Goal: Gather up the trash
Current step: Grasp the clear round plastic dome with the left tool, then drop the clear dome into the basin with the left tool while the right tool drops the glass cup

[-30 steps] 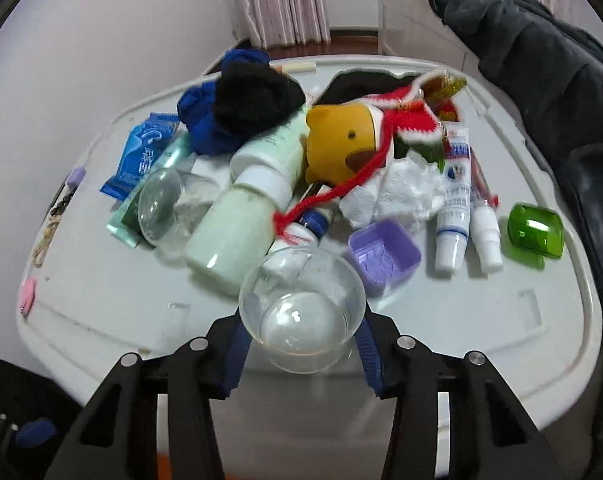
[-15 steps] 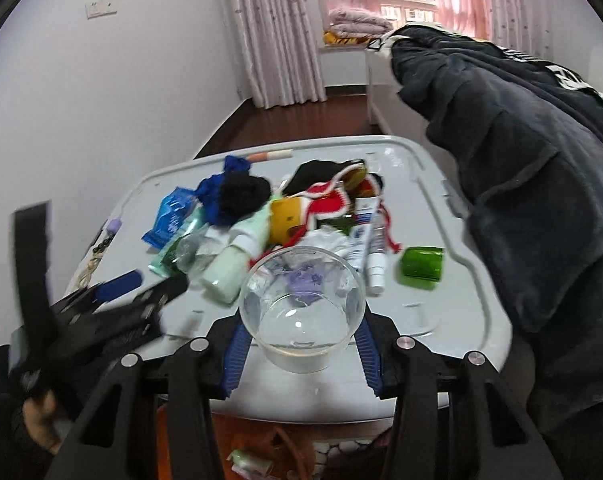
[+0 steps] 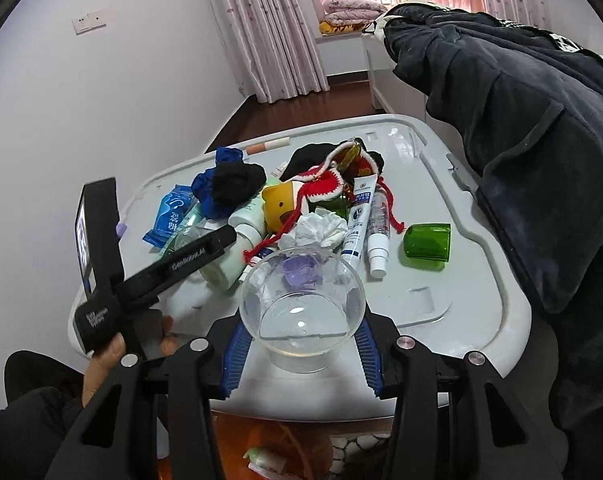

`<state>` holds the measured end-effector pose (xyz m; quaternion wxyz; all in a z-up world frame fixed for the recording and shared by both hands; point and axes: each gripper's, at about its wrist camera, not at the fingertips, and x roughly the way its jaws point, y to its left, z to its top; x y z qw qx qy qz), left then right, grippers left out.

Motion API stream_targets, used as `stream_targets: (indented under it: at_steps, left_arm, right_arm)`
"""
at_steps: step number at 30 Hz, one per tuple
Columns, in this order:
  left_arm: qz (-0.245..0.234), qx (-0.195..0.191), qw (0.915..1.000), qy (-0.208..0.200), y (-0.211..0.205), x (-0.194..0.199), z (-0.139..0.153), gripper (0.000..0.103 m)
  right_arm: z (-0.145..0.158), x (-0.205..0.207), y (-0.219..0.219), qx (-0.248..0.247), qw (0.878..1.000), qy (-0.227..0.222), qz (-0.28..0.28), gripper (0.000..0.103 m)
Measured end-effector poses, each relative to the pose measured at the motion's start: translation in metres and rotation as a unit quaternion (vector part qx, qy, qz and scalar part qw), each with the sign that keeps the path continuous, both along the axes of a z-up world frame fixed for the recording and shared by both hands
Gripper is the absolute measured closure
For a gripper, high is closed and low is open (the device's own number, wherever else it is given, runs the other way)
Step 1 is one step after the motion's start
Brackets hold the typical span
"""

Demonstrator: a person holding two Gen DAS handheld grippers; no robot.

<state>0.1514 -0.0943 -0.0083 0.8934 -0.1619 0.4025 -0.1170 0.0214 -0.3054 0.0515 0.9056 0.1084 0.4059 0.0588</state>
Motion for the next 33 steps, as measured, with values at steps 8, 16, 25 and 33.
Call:
stream_targets:
  at_steps: [8, 16, 25, 33]
  left_arm:
    - [0.015, -0.054, 0.9981, 0.026, 0.025, 0.015, -0.009, 0.048]
    - [-0.013, 0.060, 0.9980, 0.016, 0.007, 0.007, 0.000, 0.051]
    - [-0.078, 0.113, 0.9902, -0.027, 0.021, -0.059, 0.054, 0.051]
    - [-0.124, 0.147, 0.9813, 0.000, 0.053, -0.164, 0.078, 0.051]
  right_arm:
    - [-0.003, -0.002, 0.008, -0.010, 1.000, 0.002, 0.009, 0.056]
    - [-0.004, -0.001, 0.009, -0.012, 1.000, 0.003, 0.005, 0.056]
    - [0.007, -0.017, 0.019, -0.011, 1.000, -0.010, 0.018, 0.056]
    - [0.018, -0.074, 0.061, -0.010, 0.997, 0.001, 0.071, 0.056]
